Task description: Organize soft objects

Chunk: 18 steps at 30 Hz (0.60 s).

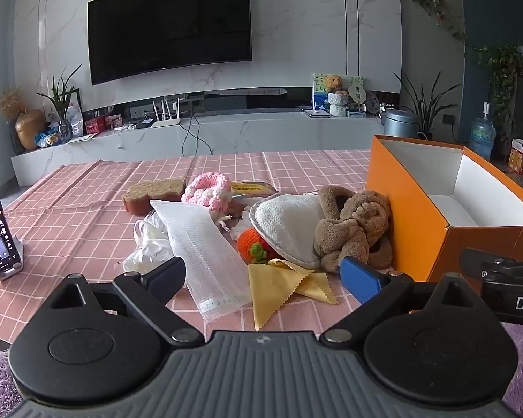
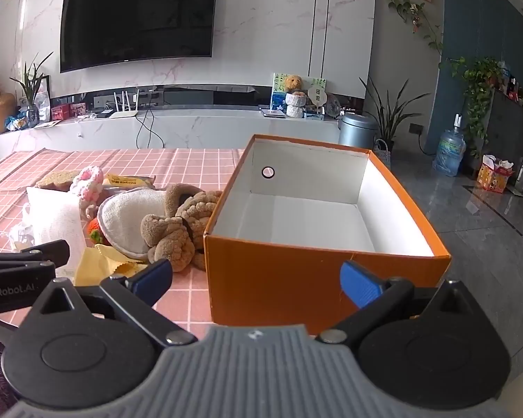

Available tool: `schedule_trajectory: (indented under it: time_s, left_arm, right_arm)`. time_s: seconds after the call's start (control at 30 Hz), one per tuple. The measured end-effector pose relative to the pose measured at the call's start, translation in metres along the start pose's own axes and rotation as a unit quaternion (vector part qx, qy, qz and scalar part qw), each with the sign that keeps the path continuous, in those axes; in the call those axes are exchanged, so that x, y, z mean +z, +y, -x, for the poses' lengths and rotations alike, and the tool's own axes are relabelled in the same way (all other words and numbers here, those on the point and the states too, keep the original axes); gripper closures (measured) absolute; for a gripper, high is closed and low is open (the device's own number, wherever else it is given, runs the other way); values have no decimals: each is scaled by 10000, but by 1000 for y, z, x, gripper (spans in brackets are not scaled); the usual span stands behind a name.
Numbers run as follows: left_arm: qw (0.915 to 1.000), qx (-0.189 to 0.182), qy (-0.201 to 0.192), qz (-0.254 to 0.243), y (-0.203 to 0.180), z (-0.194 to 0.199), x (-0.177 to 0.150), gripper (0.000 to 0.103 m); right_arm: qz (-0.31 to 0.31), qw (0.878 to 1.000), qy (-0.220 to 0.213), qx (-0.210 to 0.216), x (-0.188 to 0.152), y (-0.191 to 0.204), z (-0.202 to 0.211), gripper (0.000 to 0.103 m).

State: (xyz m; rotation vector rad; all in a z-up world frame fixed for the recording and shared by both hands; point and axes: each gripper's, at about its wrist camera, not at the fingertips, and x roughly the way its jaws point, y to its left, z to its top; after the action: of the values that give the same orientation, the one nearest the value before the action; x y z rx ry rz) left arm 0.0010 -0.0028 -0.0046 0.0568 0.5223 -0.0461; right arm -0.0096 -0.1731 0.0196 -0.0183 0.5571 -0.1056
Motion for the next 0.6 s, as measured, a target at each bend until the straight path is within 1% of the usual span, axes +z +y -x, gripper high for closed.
schedule_trajectory:
  time_s: [0.6]
  left_arm:
    - [10000,-17,-4,-28,-4,1,2,0]
  right_arm:
    - [-40,10000,72,3,-1,-1,-2,2]
